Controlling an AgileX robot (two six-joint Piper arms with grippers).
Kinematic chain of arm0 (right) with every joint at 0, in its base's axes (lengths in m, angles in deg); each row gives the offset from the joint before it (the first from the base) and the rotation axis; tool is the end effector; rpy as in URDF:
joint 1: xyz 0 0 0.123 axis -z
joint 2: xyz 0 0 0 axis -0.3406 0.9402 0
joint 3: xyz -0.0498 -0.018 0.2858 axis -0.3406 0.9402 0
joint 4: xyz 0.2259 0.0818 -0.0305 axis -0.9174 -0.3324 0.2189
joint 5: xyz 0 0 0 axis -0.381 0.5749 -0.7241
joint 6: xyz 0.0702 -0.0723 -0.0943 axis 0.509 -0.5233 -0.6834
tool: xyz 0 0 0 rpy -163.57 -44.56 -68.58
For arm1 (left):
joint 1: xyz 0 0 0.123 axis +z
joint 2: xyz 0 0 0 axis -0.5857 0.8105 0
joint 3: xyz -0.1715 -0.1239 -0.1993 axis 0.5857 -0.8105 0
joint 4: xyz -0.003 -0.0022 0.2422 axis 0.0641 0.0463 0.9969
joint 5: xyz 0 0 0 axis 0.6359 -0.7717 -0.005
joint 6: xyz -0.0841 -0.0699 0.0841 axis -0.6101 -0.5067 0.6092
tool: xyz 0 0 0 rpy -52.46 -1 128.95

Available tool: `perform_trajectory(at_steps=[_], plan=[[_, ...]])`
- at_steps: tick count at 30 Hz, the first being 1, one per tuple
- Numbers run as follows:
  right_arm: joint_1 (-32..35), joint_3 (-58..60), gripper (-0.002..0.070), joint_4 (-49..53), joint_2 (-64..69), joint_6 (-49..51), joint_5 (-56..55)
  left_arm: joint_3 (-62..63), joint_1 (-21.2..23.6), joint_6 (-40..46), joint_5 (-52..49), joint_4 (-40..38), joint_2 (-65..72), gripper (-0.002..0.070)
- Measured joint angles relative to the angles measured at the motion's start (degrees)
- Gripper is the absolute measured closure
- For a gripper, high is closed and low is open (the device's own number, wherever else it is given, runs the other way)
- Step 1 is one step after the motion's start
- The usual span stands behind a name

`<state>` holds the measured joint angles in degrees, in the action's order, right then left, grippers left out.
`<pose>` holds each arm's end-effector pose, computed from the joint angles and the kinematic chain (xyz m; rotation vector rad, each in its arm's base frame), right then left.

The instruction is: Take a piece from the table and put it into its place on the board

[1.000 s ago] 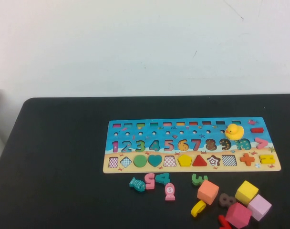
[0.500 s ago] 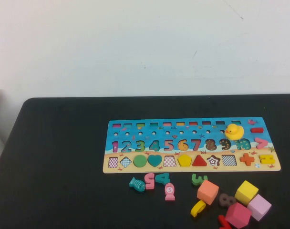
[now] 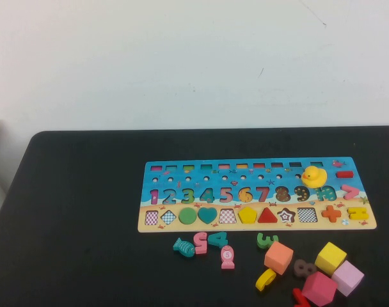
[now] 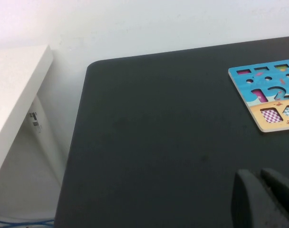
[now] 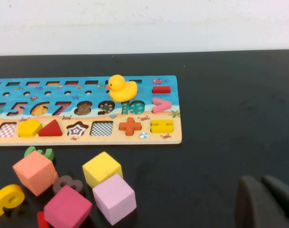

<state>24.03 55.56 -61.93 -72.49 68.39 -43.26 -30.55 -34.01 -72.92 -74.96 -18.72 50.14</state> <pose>0.0833 0.0057 0.1622 0.0107 1.8425 0.0308 0.0843 -0.0084 0.1704 0.0572 1.7892 -0.0261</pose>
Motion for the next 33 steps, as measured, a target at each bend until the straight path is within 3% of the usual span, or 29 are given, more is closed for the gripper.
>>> perform_trajectory(at_steps=[17, 33], plan=[[0.0, 0.0, 0.0657, 0.0, 0.0, 0.0, 0.0, 0.0, -1.8, -5.9, 0.0, 4.0, 0.0, 0.0676], [0.0, 0.0, 0.0657, 0.0, 0.0, 0.0, 0.0, 0.0, -1.8, -6.3, -0.1, 4.2, 0.0, 0.0676]])
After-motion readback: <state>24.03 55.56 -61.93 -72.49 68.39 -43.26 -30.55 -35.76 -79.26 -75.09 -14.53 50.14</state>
